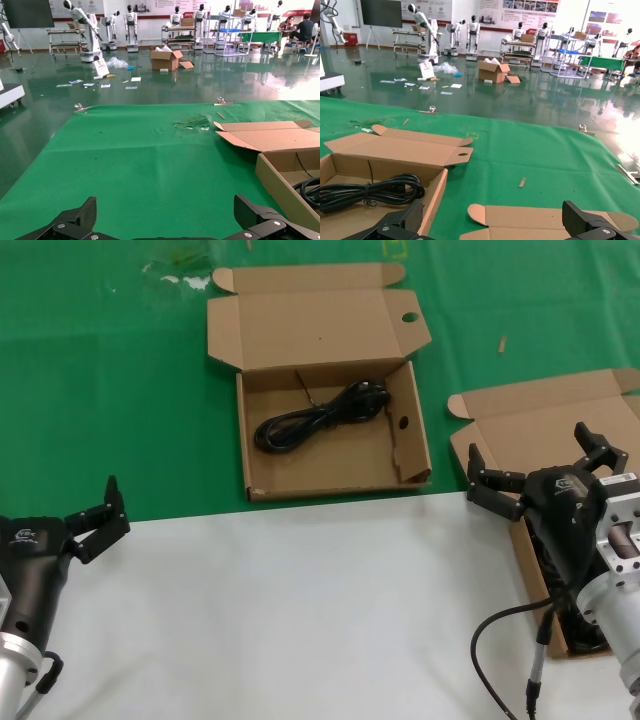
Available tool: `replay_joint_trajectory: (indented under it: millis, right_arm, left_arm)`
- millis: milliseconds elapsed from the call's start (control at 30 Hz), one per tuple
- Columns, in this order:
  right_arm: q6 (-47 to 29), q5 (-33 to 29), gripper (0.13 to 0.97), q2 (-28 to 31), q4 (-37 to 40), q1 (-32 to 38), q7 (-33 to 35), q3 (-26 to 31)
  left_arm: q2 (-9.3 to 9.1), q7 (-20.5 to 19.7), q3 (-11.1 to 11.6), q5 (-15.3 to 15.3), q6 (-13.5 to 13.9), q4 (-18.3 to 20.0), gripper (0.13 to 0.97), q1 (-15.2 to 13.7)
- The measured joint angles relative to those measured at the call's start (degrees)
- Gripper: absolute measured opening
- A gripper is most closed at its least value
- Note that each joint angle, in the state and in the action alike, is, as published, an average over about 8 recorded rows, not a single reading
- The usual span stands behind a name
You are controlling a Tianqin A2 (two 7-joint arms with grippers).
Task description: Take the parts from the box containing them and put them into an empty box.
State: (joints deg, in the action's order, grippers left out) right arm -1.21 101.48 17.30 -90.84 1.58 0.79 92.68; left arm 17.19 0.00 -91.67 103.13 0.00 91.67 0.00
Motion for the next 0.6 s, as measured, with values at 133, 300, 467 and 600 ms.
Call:
replay_joint_trajectory:
  millis: [133, 300, 467, 600]
  right_arm:
    - [0.00, 0.00, 0.966, 0.00, 0.00, 0.00, 0.00, 0.00]
    - [0.00, 0.00, 0.966, 0.00, 0.00, 0.00, 0.00, 0.00]
    - [0.00, 0.00, 0.966, 0.00, 0.00, 0.00, 0.00, 0.00]
    - [0.00, 0.00, 0.966, 0.00, 0.00, 0.00, 0.00, 0.00]
  left_arm:
    - [0.00, 0.00, 0.00, 0.00, 0.00, 0.00, 0.966, 0.00]
    - [0.00, 0.00, 0.00, 0.00, 0.00, 0.00, 0.966, 0.00]
    - [0.00, 0.00, 0.00, 0.00, 0.00, 0.00, 0.966, 0.00]
    - [0.00, 0.00, 0.00, 0.00, 0.00, 0.00, 0.966, 0.00]
